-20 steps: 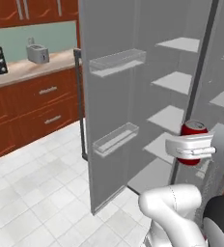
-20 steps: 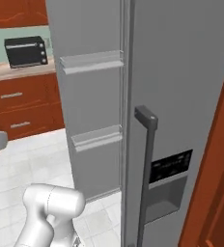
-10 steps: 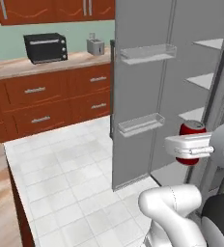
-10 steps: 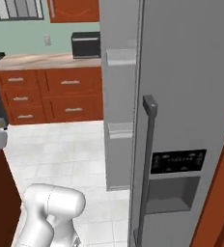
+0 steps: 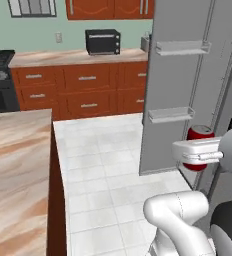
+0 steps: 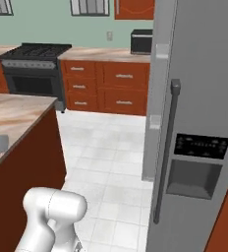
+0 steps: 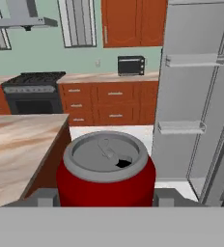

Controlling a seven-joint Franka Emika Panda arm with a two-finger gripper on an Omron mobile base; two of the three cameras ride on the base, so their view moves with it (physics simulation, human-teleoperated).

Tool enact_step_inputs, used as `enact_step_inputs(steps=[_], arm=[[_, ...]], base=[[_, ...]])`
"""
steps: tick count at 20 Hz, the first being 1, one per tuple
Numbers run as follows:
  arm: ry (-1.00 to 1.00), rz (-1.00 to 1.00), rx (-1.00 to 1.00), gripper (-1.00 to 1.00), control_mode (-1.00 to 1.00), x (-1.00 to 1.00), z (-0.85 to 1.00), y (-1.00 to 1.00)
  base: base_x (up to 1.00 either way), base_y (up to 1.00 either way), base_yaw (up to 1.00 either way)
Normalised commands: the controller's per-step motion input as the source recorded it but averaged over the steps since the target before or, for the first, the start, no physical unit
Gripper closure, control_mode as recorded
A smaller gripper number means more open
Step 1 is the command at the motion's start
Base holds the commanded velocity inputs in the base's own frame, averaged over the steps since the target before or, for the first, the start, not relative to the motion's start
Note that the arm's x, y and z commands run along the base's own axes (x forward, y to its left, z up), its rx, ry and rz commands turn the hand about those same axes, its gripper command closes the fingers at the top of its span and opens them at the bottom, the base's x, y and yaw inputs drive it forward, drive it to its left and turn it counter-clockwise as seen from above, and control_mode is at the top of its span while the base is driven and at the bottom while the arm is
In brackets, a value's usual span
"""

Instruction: Open the fridge, grab two sodas, and place both sodas inside the bowl with ice on the dining counter.

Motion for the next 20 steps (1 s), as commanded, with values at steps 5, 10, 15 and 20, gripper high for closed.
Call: enact_step_inputs(steps=[5,10,15,20], arm=[[0.0,0.0,0.0,1.0,1.0,0.0,0.0,0.0],[0.0,0.0,0.0,1.0,1.0,0.0,0.0,0.0],[0.0,0.0,0.0,1.0,1.0,0.0,0.0,0.0],[0.0,0.0,0.0,1.0,1.0,0.0,0.0,0.0]], base=[[-0.98,0.17,0.42],[-0.93,0.6,0.33],[-0.84,0.81,0.27],[-0.93,0.83,0.23]])
